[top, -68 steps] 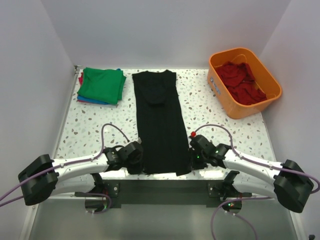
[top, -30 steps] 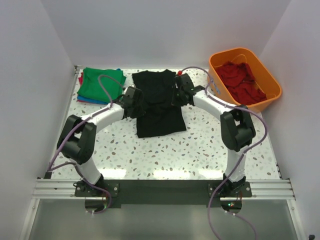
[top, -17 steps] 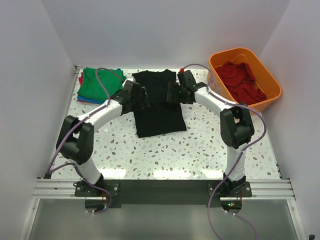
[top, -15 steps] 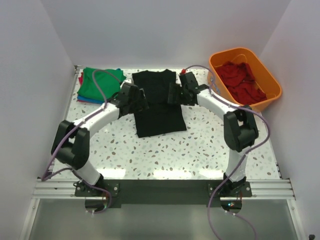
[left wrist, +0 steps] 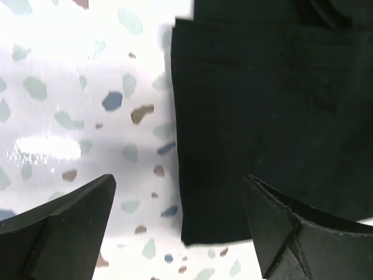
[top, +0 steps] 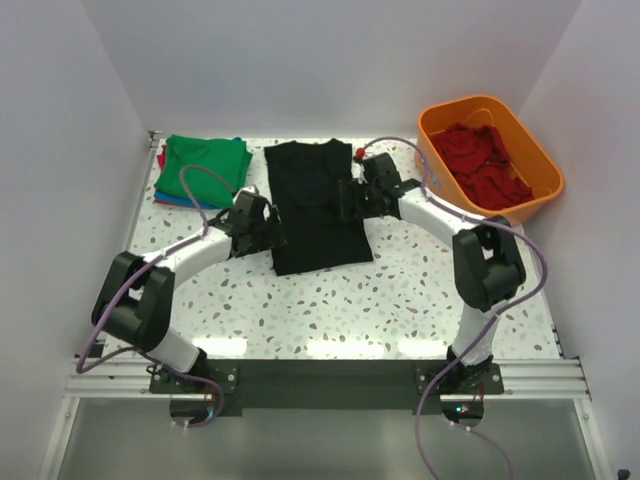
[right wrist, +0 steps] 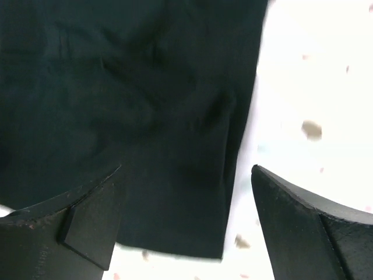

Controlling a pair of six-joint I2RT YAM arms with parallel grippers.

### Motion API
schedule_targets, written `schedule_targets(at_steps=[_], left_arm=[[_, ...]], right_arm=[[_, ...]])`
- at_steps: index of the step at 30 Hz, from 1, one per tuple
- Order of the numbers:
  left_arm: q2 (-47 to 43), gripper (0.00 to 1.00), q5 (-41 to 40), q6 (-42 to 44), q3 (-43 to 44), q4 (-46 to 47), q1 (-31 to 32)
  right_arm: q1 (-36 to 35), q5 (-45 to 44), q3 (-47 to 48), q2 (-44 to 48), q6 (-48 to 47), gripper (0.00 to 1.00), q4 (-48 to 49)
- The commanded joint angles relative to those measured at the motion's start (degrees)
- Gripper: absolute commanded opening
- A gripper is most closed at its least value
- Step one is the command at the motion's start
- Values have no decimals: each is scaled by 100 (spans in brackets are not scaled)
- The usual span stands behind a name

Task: Fold and stack the t-shirts
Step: Fold the tshirt

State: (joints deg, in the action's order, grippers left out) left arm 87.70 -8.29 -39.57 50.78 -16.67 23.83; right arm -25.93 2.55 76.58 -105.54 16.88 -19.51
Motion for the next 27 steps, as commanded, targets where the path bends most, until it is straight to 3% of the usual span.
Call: schedule_targets(at_steps=[1, 6, 9, 10, 14, 15, 16, 18, 19, 21, 22, 24, 27], left_arm=[[554, 92, -120, 160, 676, 419, -229], [1362, 82, -49, 239, 1152, 445, -371], [1618, 75, -32, 266, 1346, 462, -432], [1671, 72, -32, 274, 1407, 480, -441], [1899, 60, -85, 336, 1566, 445, -459], [1987, 55, -58, 336, 1592, 454, -459], [2023, 44, -15, 345, 1645, 454, -459], [2084, 35, 100, 371, 1680, 489, -459], [2084, 24, 126, 380, 1689, 498, -459], [2041, 13, 214, 406, 1689, 576, -459], [2023, 0, 223, 433, 1707, 594, -459], [1944, 0, 267, 468, 1724, 629, -459], [1769, 0, 460, 599, 1689, 796, -459]], right_arm=[[1, -87, 778, -553, -1081, 88, -17], [1, -26, 1561, -1170, -1486, 80, -324], [9, 35, 1755, -1373, -1539, 67, -335], [9, 105, 1773, -1399, -1530, 58, -300], [9, 352, 1887, -1513, -1495, 45, -229], [9, 334, 1922, -1592, -1469, 42, -255], [9, 334, 1966, -1628, -1460, 38, -308], [9, 325, 2037, -1689, -1425, 34, -317], [18, 317, 2045, -1698, -1390, 26, -317], [36, 317, 2045, -1681, -1390, 18, -317], [44, 308, 2054, -1663, -1372, 8, -326], [53, 168, 2002, -1585, -1337, 0, -291], [53, -131, 1870, -1330, -1302, 0, -264]])
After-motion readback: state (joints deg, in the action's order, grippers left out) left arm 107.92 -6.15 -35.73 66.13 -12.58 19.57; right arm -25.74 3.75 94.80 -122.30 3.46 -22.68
